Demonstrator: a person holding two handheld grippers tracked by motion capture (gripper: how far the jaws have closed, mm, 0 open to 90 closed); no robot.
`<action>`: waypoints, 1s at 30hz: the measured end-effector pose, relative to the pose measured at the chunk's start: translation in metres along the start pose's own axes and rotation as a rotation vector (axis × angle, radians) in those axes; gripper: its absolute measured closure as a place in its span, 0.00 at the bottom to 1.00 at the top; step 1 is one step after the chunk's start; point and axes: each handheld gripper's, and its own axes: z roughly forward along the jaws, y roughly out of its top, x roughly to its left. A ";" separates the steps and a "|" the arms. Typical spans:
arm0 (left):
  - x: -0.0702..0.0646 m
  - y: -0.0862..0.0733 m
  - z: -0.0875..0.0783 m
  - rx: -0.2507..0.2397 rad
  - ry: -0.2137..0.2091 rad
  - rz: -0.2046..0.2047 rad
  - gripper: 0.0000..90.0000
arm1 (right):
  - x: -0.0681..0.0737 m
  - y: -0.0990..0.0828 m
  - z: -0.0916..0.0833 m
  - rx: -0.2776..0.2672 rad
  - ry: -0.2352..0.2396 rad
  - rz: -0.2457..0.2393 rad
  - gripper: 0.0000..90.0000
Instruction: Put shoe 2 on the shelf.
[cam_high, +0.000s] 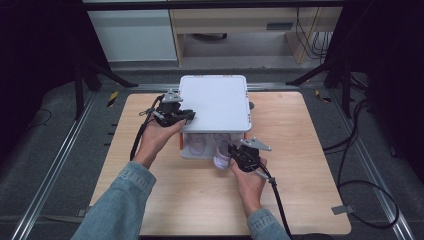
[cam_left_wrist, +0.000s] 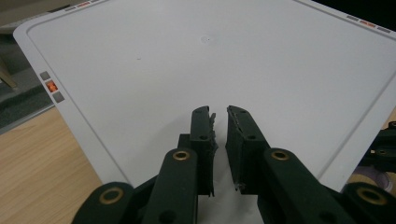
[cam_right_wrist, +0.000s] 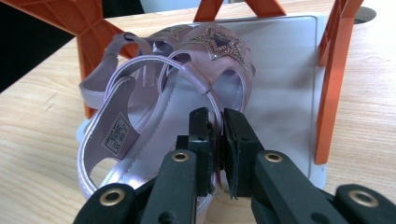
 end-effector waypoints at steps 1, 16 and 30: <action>0.000 0.000 0.000 -0.001 0.000 -0.001 0.89 | 0.000 0.000 0.001 -0.001 -0.008 -0.002 0.92; -0.001 0.002 0.002 0.008 0.004 -0.011 0.90 | 0.008 0.001 0.017 -0.017 -0.071 -0.023 0.92; 0.000 0.003 0.003 0.012 0.003 -0.014 0.90 | 0.017 0.000 0.027 -0.031 -0.046 0.014 0.92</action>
